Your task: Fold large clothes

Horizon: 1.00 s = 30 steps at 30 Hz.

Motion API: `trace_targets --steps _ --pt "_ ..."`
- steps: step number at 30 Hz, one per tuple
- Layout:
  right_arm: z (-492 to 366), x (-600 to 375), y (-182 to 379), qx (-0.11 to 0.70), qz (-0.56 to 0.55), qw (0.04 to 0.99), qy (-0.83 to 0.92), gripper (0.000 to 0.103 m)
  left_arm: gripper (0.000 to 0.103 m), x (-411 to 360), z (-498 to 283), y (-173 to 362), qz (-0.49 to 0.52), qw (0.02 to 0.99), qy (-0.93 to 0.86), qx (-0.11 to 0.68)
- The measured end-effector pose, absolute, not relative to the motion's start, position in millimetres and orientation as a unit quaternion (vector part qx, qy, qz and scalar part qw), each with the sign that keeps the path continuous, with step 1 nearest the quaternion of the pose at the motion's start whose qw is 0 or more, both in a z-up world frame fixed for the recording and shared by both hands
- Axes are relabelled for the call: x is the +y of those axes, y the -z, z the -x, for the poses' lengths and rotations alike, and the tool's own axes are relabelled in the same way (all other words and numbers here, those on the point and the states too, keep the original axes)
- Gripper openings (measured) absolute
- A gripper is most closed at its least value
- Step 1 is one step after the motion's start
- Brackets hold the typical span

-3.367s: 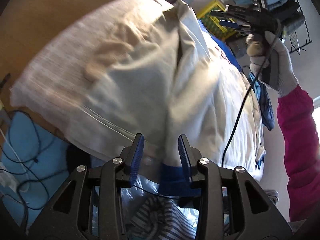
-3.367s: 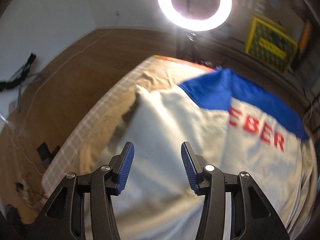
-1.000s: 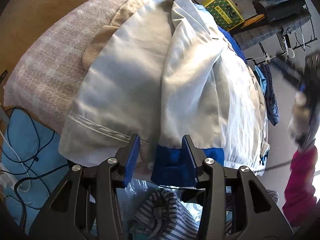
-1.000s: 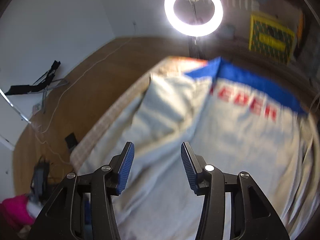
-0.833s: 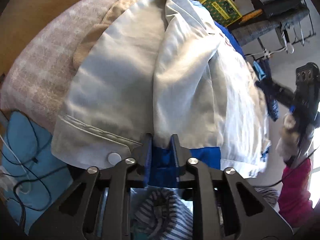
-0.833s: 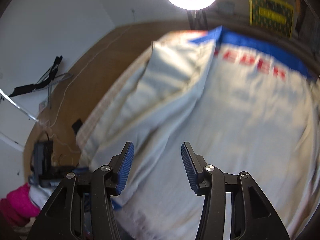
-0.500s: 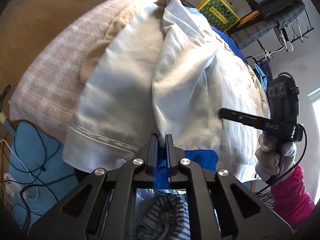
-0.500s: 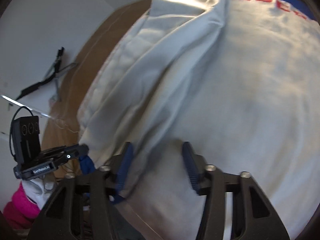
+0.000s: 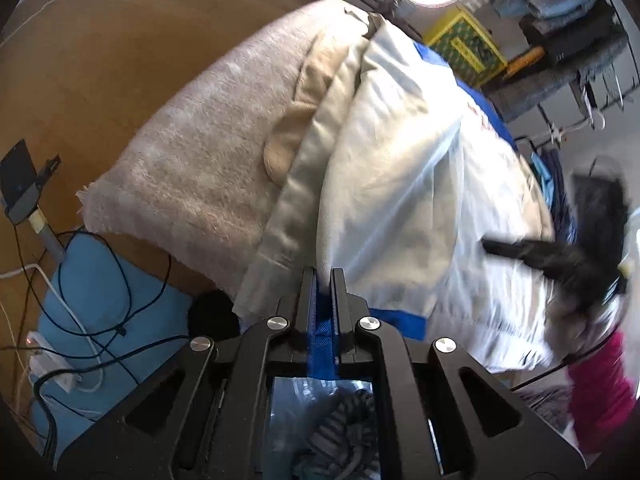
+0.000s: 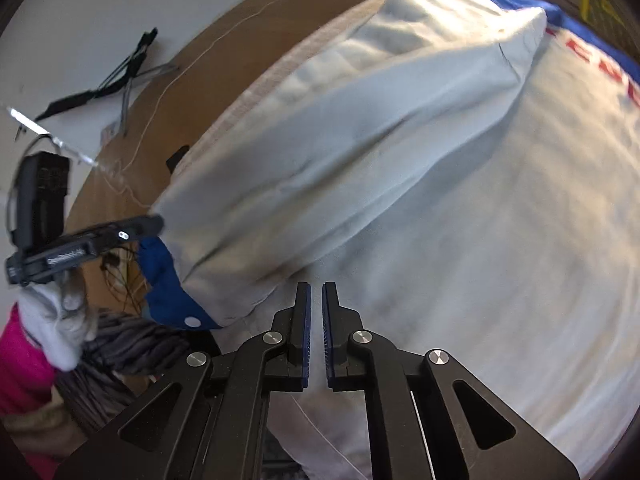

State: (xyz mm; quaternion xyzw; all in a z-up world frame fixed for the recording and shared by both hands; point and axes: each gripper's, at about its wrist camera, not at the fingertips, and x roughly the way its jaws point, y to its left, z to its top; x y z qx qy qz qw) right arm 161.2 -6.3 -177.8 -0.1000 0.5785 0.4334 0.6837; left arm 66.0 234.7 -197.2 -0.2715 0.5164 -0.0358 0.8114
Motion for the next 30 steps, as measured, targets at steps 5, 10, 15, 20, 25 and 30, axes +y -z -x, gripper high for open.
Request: trace_targets --steps 5,10,15,20,25,30 --pt "-187.4 -12.9 130.9 0.537 0.101 0.717 -0.434 0.026 0.004 236.2 -67.2 200.8 0.275 0.81 0.03 0.518" --pt "-226.1 -2.3 116.6 0.507 0.117 0.754 -0.4 0.027 0.004 236.7 -69.8 204.7 0.27 0.809 0.02 0.522" --pt "-252.3 16.8 138.0 0.506 0.113 0.765 -0.381 0.027 0.007 239.2 -72.4 211.2 0.293 0.797 0.021 0.528" --pt "-262.0 30.4 180.6 0.555 0.2 0.73 -0.344 0.027 0.029 241.1 -74.1 213.8 0.314 0.788 0.026 0.53" --pt "-266.1 37.9 148.5 0.535 0.214 0.726 -0.375 0.027 0.029 228.9 -78.1 212.8 0.283 0.795 0.026 0.536" --pt "-304.3 71.6 109.3 0.48 0.188 0.774 -0.368 0.045 0.021 226.6 -79.8 210.9 0.276 0.797 0.021 0.537"
